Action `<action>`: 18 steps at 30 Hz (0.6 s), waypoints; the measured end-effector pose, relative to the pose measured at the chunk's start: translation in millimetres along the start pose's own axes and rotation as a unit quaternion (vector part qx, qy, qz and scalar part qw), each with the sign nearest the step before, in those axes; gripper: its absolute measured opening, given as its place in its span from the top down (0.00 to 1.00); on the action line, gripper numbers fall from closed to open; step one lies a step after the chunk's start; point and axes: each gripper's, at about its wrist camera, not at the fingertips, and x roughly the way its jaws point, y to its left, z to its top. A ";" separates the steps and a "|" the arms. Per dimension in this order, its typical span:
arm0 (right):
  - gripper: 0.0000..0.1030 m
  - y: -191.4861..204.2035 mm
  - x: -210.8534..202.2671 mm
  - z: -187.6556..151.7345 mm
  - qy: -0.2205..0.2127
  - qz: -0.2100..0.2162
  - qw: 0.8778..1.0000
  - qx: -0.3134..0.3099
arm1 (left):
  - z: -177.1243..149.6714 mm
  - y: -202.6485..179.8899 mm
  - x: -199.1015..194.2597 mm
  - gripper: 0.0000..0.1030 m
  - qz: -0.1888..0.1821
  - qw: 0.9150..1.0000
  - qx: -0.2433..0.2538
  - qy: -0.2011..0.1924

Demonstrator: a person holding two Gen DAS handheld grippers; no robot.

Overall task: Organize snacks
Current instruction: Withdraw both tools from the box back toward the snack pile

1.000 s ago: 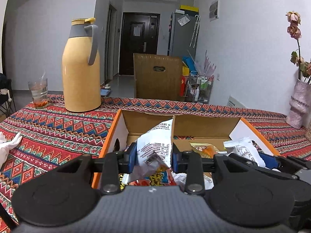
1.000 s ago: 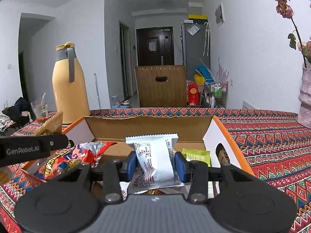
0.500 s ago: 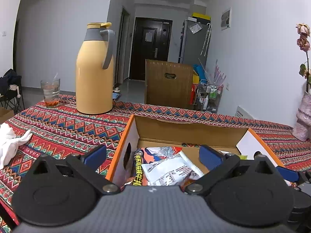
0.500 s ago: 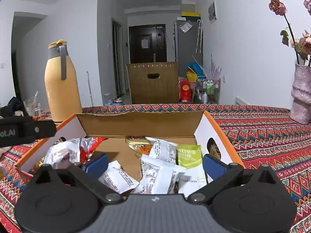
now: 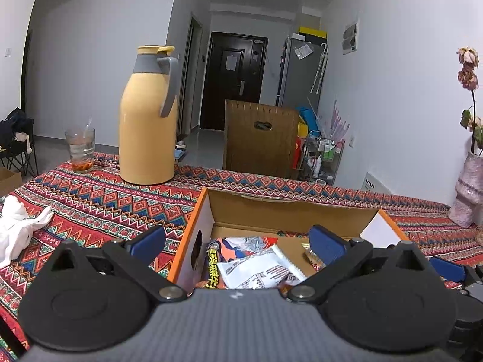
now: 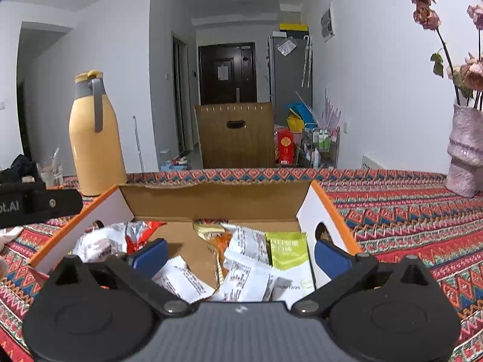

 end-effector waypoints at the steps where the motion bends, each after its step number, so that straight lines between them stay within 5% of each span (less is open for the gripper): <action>1: 0.00 -0.7 -4.0 2.5 -0.004 0.000 1.000 0.000 | 1.9 -0.1 -2.7 0.00 -0.001 1.000 -0.001 -0.002; 18: 0.00 -19.8 -73.9 -0.1 -0.014 0.012 1.000 -0.007 | -2.6 15.2 -57.9 0.00 -0.016 1.000 0.012 0.006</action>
